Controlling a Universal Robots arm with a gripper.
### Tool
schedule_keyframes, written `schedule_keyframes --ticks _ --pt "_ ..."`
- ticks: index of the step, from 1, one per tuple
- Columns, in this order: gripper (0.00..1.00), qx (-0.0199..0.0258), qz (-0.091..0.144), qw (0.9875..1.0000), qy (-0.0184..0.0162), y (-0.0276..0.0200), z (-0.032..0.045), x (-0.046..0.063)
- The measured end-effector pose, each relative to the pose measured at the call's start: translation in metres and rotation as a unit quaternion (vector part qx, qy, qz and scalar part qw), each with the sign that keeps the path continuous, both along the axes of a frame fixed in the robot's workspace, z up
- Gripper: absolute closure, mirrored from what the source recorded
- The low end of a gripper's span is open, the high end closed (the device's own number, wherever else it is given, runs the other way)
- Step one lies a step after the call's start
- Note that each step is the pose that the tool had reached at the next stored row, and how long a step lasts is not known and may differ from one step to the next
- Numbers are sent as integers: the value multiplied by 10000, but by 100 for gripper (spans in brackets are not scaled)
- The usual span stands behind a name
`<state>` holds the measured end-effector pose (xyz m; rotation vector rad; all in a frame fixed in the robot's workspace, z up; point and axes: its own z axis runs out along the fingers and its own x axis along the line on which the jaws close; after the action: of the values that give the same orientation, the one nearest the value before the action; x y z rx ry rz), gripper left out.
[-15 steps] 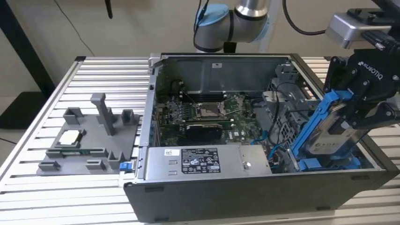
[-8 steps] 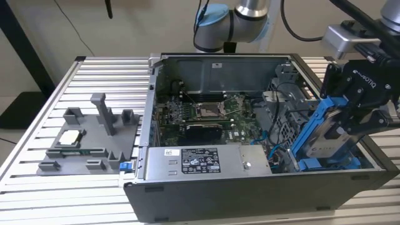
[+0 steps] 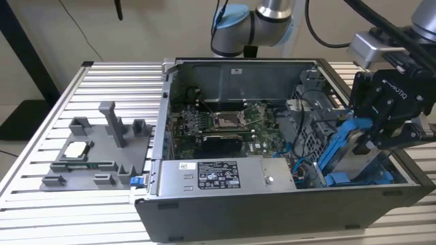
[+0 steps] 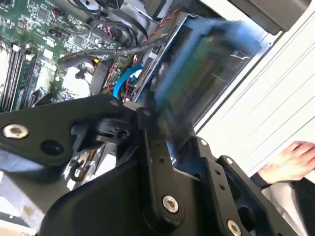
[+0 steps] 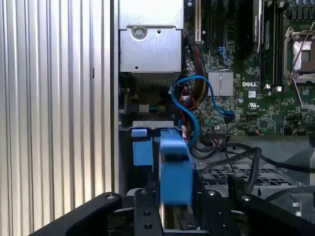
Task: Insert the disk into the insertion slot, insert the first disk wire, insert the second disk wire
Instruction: 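Insert the disk into the insertion slot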
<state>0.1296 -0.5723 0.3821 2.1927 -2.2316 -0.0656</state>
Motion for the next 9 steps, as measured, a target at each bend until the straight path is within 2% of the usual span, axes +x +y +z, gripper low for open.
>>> schedule_keyframes --ticks 1,2,3,9 --pt "60 0 0 10000 0 0 0 0" --pt "54 1 -1 10000 0 0 -1 -1" --pt "54 1 -1 10000 0 0 6 -1" --pt "54 0 -1 10000 2 12 171 -14"
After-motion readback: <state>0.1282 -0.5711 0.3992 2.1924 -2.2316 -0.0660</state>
